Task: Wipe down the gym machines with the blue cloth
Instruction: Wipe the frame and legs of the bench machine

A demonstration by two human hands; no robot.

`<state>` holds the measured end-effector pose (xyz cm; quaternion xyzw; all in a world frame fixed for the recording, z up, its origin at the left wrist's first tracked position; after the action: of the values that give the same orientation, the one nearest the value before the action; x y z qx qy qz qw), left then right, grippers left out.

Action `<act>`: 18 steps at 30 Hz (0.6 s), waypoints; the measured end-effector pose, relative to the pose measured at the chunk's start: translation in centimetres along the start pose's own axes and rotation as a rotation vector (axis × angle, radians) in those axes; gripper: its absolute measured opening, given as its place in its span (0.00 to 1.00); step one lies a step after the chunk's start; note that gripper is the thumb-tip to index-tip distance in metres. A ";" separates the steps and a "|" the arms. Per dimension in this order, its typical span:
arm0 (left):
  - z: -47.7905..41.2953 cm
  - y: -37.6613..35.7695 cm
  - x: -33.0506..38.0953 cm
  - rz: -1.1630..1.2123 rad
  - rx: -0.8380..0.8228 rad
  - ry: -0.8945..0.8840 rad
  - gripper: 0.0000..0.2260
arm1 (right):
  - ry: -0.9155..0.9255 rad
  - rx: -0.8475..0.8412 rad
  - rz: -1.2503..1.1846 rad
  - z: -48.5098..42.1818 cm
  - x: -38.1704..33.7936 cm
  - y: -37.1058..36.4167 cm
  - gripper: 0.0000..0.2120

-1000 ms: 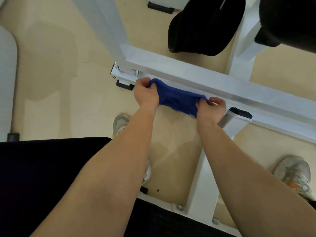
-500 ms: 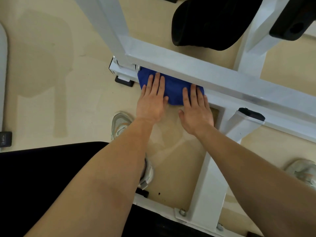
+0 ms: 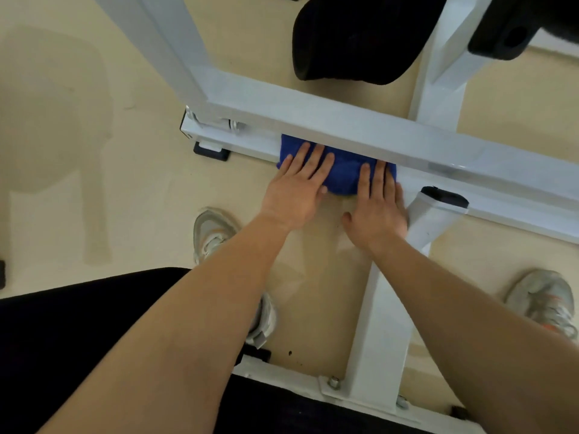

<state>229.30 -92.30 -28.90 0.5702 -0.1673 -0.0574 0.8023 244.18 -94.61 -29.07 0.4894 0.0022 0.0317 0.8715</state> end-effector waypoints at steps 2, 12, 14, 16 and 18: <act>-0.3 -0.3 0.7 0.036 -0.016 0.002 0.27 | -0.034 -0.037 -0.051 0.0 -0.1 -0.2 0.47; 1.3 1.1 -9.1 0.062 0.031 0.210 0.27 | 0.329 -0.063 0.032 -3.2 -11.0 3.1 0.42; 1.0 0.9 -8.0 0.035 0.016 0.204 0.27 | 0.288 -0.045 0.023 -2.5 -9.5 2.6 0.41; 0.6 0.7 -5.9 0.004 0.000 0.142 0.28 | 0.195 -0.025 -0.004 -1.2 -6.3 1.7 0.41; -0.1 0.4 -3.0 -0.026 -0.011 0.050 0.28 | 0.111 -0.017 -0.046 0.0 -3.1 0.8 0.42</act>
<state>226.46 -91.17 -29.14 0.5692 -0.1396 -0.0544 0.8084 241.02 -94.38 -28.50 0.4792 0.0615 0.0391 0.8747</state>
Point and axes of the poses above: each hand's wrist, its own z-axis away from the middle knuckle, its own y-axis out of the back of the hand, x = y × z, the point moved 8 cm from there along -z, towards the middle knuckle, and after that the axes turned 8 degrees about -x, right-handed, at the moved point
